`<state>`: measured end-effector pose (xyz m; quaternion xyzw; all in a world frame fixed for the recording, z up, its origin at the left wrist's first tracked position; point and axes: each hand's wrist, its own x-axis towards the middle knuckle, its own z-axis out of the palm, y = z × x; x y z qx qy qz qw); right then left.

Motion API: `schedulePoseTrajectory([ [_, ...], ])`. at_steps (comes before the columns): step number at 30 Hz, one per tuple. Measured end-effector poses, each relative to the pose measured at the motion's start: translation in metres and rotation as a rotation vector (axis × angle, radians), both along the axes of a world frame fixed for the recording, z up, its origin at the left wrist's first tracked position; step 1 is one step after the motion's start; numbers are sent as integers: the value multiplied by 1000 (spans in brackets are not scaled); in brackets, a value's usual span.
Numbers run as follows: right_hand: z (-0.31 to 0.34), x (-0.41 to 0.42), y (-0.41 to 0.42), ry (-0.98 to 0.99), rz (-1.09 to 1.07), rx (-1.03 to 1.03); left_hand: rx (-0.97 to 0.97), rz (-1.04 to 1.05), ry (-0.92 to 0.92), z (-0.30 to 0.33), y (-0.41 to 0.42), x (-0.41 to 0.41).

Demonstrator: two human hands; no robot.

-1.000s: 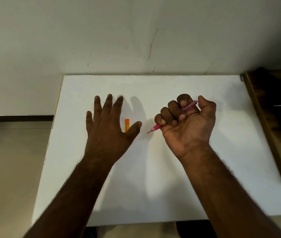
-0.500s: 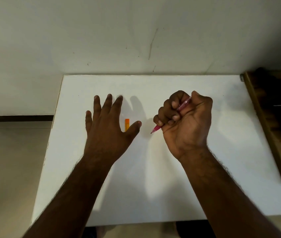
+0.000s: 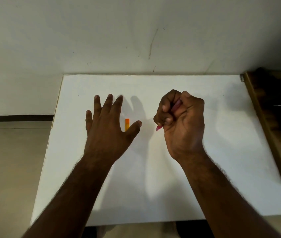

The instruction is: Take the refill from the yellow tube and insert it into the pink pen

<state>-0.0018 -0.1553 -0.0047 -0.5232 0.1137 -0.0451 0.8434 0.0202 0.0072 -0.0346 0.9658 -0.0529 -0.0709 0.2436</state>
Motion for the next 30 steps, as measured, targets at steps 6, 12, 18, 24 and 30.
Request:
schedulePoseTrajectory([
  [6, 0, 0, 2, 8, 15, -9, 4, 0, 6, 0, 0, 1],
  [12, -5, 4, -1, -14, 23, 236, -11, 3, 5, 0, 0, 0],
  [18, -10, 6, -8, -24, -47, 252, -17, 4, 5, 0, 0, 0],
  [24, -4, 7, -6, 94, -81, 283, -21, 2, 9, -1, 0, 0],
  [30, -3, 6, -10, 92, -114, 416, -32, 7, 13, -1, 1, 0],
])
